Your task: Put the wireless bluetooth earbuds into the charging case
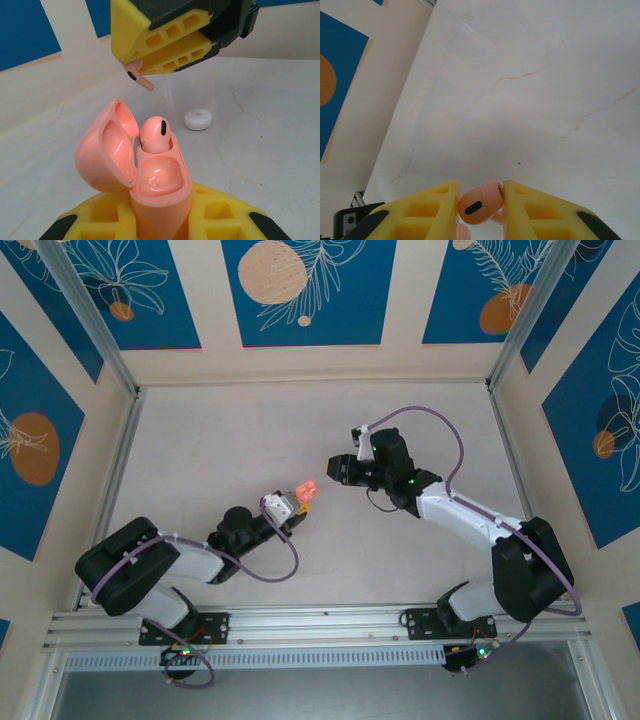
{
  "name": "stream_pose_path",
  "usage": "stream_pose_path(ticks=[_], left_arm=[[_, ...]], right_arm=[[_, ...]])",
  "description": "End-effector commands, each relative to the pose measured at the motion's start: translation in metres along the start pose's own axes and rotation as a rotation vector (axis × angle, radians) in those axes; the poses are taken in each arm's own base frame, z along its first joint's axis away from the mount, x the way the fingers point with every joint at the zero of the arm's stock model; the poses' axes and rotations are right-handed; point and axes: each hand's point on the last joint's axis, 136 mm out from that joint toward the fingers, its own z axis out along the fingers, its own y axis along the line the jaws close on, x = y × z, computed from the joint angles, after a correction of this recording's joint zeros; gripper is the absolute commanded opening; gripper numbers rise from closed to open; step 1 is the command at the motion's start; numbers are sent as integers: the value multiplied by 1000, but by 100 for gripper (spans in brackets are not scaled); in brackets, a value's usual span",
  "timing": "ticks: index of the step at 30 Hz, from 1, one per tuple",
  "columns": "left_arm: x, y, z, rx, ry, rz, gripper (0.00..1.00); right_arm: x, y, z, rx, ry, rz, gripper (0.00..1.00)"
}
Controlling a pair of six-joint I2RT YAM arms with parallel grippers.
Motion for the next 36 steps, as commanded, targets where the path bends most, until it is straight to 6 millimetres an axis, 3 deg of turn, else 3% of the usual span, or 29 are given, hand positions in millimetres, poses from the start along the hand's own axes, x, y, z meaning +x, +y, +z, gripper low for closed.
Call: stream_pose_path(ticks=[1, 14, 23, 36], left_arm=[[-29, 6, 7, -36, -112, -21, 9], [-38, 10, 15, -49, -150, -74, 9], [-45, 10, 20, -47, -167, -111, 9], [-59, 16, 18, -70, -206, -153, 9]], right_arm=[[-9, 15, -7, -34, -73, -25, 26], [-3, 55, -21, -149, -166, -124, 26], [5, 81, -20, -228, -196, -161, 26], [14, 87, -10, -242, -189, -162, 26]])
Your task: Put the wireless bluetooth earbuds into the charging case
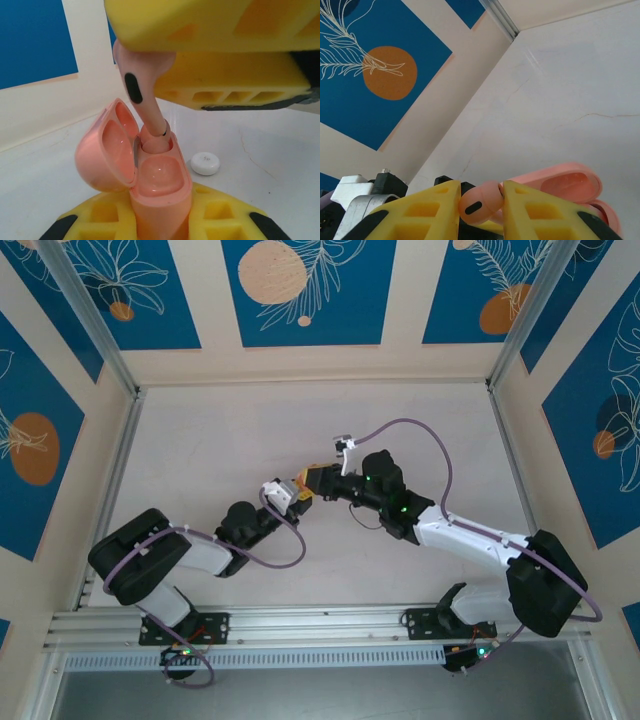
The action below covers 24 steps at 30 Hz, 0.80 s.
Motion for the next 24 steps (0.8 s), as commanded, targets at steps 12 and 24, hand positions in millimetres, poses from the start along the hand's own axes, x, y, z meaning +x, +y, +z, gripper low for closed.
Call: stream_pose_path(ticks=[12, 24], left_arm=[[-49, 2, 1, -16, -145, -55, 9], [-53, -1, 2, -4, -155, -54, 10]], right_arm=[[2, -7, 3, 20, -48, 3, 26], [0, 4, 8, -42, -52, 20, 26]])
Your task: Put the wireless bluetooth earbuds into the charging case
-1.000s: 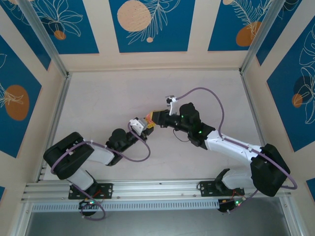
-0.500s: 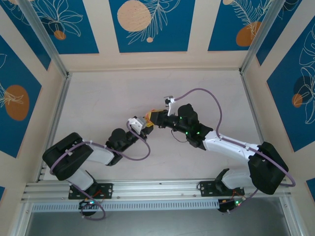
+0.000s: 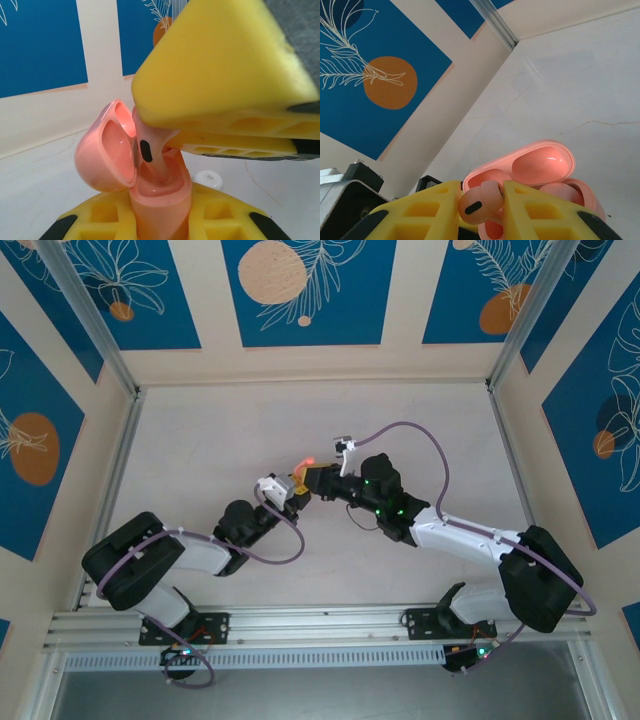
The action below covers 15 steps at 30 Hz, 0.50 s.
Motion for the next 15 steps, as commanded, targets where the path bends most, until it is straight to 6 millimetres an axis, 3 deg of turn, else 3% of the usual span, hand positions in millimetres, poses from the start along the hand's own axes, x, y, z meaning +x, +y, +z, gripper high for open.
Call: stream_pose_path(ticks=[1, 15], left_arm=[[-33, -9, 3, 29, -106, -11, 10], [-43, -9, 1, 31, -131, 16, 9]], right_arm=[[1, 8, 3, -37, -4, 6, 26], [20, -1, 2, -19, 58, 66, 26]])
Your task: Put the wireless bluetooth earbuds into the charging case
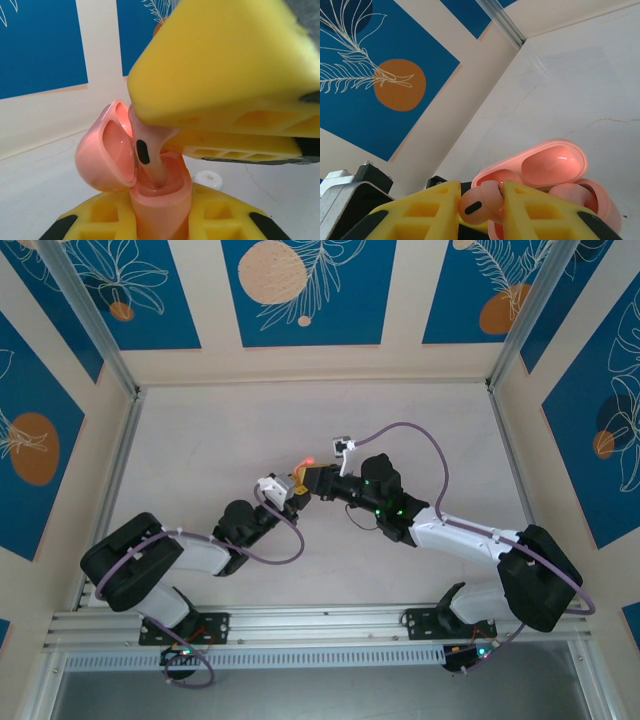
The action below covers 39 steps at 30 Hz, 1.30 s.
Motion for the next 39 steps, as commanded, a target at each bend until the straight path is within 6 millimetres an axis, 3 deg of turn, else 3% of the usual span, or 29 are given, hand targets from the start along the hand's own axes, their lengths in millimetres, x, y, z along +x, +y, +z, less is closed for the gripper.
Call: stream_pose_path(ticks=[1, 12, 20, 39], left_arm=[[-41, -9, 1, 31, -131, 14, 10], [-41, -10, 1, 36, -130, 34, 10], [-47, -12, -2, 43, -145, 53, 10], [-58, -14, -9, 43, -176, 103, 10]], right_arm=[[20, -8, 2, 16, 58, 34, 26], [32, -6, 7, -6, 109, 62, 26], [40, -31, 4, 113, 122, 123, 26], [52, -56, -5, 259, 164, 188, 31]])
